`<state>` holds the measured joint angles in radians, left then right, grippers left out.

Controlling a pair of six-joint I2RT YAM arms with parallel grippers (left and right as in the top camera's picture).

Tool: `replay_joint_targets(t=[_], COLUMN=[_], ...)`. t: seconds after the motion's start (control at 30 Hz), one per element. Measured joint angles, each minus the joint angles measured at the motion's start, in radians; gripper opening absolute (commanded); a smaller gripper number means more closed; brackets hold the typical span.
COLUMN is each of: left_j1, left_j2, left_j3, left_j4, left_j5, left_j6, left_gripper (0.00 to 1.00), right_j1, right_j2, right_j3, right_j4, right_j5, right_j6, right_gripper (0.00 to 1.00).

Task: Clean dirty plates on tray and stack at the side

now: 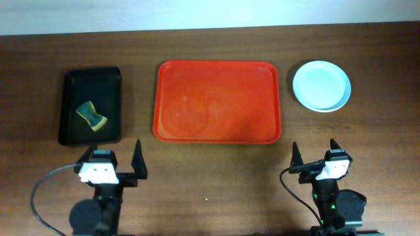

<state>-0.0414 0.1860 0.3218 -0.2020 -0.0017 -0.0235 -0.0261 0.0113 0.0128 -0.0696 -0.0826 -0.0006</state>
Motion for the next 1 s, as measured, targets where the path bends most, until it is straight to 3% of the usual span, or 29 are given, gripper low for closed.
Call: replay_joint_targets(t=[0.23,0.3,0.4,0.63,1.0], left_j1=[0.002,0.010,0.023,0.023,0.023], left_j2=[-0.171,-0.172,-0.175,-0.176,-0.176], left_j3=[-0.300,-0.304,-0.307,-0.308,-0.308], left_j4=[0.304,0.293,0.123,0.122,0.122], left_j5=[0.055,0.055,-0.007,-0.059,-0.058], left_j6=[0.034,0.044,0.062,0.001,0.005], left_gripper=[0.99,0.99,0.99,0.99,0.99], right_j1=[0.000,0.000,0.000,0.000,0.000], right_j2=[0.000,0.000,0.000,0.000,0.000], right_j3=[0.000,0.000,0.000,0.000,0.000], right_j4=[0.001,0.001,0.001,0.000,0.000], right_j5=[0.000,0.000,0.000,0.000,0.000], right_j6=[-0.001,0.000,0.000,0.000,0.000], right_gripper=[0.99,0.99,0.99,0.99,0.99])
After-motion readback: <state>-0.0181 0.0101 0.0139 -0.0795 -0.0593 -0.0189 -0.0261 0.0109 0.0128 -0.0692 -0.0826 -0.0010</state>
